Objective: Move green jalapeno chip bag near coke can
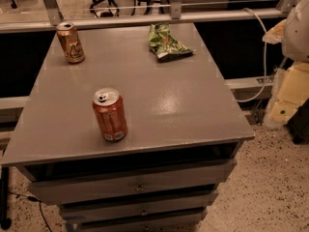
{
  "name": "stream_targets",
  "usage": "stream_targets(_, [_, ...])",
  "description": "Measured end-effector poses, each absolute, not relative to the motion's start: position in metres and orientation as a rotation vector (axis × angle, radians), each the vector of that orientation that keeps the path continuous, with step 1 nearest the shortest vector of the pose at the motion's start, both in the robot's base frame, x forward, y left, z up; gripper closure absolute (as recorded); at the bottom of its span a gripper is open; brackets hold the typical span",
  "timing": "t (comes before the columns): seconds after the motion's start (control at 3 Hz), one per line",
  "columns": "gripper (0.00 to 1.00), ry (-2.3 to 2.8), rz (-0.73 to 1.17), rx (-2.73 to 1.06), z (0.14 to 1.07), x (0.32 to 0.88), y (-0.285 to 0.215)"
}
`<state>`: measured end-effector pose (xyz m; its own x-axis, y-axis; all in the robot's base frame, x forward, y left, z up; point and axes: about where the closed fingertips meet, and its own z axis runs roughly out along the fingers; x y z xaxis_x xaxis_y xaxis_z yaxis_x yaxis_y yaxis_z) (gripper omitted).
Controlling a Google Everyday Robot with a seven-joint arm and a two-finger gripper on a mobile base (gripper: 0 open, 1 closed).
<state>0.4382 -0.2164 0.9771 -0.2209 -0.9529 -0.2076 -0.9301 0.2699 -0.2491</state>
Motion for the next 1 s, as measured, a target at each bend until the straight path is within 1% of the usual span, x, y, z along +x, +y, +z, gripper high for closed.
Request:
stream_targets(0.33, [0.0,2.229,-0.102,-1.723,0.977,0.438,-0.216])
stream_targets(0.67, [0.0,2.189,-0.054,-1.704,0.98,0.443,-0.211])
stream_targets(1.0, [0.0,2.069,0.098,-1.655,0.967,0.478,-0.185])
